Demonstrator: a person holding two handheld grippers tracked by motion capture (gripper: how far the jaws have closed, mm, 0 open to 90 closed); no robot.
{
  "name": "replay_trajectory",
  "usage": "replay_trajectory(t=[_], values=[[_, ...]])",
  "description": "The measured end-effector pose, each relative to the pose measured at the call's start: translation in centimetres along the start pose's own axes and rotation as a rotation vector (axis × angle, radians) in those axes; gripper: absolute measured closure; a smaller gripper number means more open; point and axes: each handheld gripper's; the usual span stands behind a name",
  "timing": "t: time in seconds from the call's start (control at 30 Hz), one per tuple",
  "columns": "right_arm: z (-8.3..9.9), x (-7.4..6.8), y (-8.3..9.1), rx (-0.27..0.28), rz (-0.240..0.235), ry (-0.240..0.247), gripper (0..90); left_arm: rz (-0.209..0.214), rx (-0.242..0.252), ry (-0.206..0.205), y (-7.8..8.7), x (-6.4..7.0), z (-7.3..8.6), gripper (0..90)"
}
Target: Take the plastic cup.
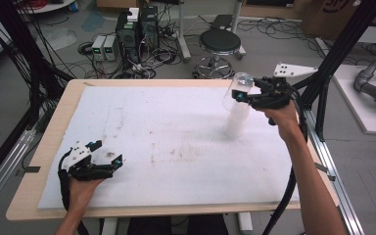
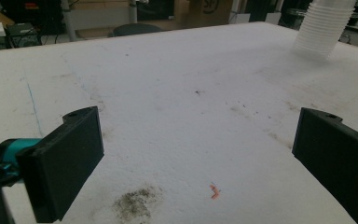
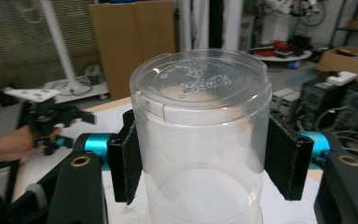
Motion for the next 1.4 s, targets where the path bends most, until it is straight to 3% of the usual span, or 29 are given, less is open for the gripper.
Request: replay_trajectory(t=[0.13, 0.17, 0.23, 0.27, 0.37, 0.43, 0.67, 0.97, 1.4], values=[[0.8, -2.5, -1.5, -0.023, -0.062, 0.007, 36.9, 0.005, -0.004, -0.001, 0.0, -0.1, 0.0, 1.8], [1.3, -3.7, -2.2, -0.035, -0.102, 0.01, 36.9, 0.005, -0.004, 0.001, 0.0, -0.1, 0.0, 1.8], [1.7, -4.3, -2.6, -0.038, -0.116, 0.019, 36.9, 0.007, -0.004, 0.003, 0.0, -0.1, 0.0, 1.8], [2.4, -5.4, -3.3, -0.031, -0.16, 0.026, 37.0, 0.01, -0.005, 0.003, 0.0, -0.1, 0.0, 1.8], [3.1, -6.2, -3.9, -0.026, -0.19, 0.021, 37.0, 0.015, -0.004, 0.002, 0.0, -0.1, 0.0, 1.8], [4.3, -7.4, -5.1, -0.047, -0.231, 0.018, 37.0, 0.017, -0.005, 0.003, 0.0, -0.1, 0.0, 1.8], [6.7, -9.4, -7.4, -0.083, -0.302, 0.028, 37.0, 0.031, -0.002, 0.006, 0.0, -0.1, 0.0, 1.8], [8.3, -10.3, -8.3, -0.107, -0.339, 0.019, 37.0, 0.033, -0.007, 0.006, 0.0, -0.2, 0.0, 1.8], [8.9, -10.7, -8.6, -0.127, -0.357, 0.016, 37.0, 0.039, -0.011, 0.005, -0.1, -0.1, 0.0, 1.8]])
Point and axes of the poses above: each handheld gripper's, and its own axes: y roughly backward along the jaws, z roughly out of its underside, x roughly to its right, and after that the axes turned 7 degrees about x, right-handed
